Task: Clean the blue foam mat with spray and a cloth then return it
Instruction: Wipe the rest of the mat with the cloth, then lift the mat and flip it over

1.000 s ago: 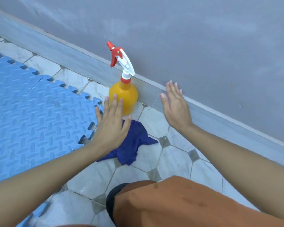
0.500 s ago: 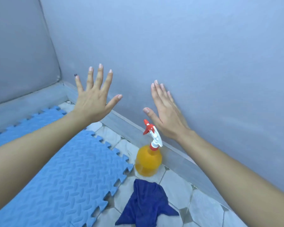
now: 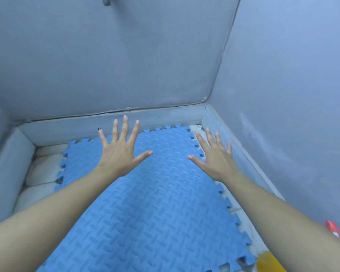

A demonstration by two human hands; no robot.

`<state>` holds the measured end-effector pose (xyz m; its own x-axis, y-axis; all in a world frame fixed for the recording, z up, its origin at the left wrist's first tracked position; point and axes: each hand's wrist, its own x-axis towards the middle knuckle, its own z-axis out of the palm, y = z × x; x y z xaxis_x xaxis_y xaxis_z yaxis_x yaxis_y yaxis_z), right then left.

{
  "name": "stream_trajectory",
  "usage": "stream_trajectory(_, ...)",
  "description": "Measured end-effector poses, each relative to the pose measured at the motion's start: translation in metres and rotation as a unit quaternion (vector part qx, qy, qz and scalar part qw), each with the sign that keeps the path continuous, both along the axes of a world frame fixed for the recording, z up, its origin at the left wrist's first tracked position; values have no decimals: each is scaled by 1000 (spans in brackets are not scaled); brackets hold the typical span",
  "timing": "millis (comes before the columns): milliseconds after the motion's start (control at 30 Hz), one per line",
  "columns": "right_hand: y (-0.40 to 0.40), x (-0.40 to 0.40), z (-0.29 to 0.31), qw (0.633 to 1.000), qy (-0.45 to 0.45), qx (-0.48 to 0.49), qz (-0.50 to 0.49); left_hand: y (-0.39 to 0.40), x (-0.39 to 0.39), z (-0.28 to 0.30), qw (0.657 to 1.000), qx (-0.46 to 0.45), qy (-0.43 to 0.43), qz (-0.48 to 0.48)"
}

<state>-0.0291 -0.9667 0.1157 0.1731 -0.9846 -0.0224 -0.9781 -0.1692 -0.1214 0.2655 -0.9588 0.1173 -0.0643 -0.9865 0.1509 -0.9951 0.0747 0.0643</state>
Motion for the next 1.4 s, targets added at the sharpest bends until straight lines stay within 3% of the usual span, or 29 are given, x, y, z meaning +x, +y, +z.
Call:
stream_trajectory(100,-26,17,-31,997,21,75,-14,6,54,-20,998,29,-20,56)
stream_trajectory(200,-52,26,-56,990,1,125,-62,13,87,-58,985,46,44,158)
stream_trajectory(267,-61,31,-74,976,-19,178,-122,29,103,-91,953,96,123,259)
stream_trajectory(367,-44,31,-111,947,-26,254,-195,74,128,-137,906,190,133,353)
stream_trajectory(500,-22,23,-127,923,-75,263,-270,90,135,-149,845,229,195,441)
stream_trajectory(567,-33,22,-125,927,-72,248,-273,80,132,-148,846,205,211,445)
stream_trajectory(633,-47,22,-123,925,-102,222,-291,67,150,-143,825,195,257,464)
stream_trajectory(733,-59,4,-109,873,-237,220,-366,54,181,-122,741,194,389,511)
stream_trajectory(833,-57,-14,-82,799,-343,297,-395,66,184,-113,708,148,483,493)
stream_trajectory(967,-71,-22,-66,767,-452,257,-377,64,180,-77,697,43,533,477)
stream_trajectory(1067,-89,-21,-34,775,-493,188,-347,54,177,-30,698,-25,552,455)
stream_trajectory(1200,-117,-4,38,798,-525,100,-279,32,192,35,722,-75,548,415)
stream_trajectory(1267,-139,-1,63,812,-529,55,-243,20,204,71,759,-69,531,371)
stream_trajectory(1333,-156,5,87,806,-552,18,-211,5,213,105,789,-54,511,337)
stream_trajectory(1400,-170,14,106,795,-574,14,-196,-13,215,132,783,-72,524,326)
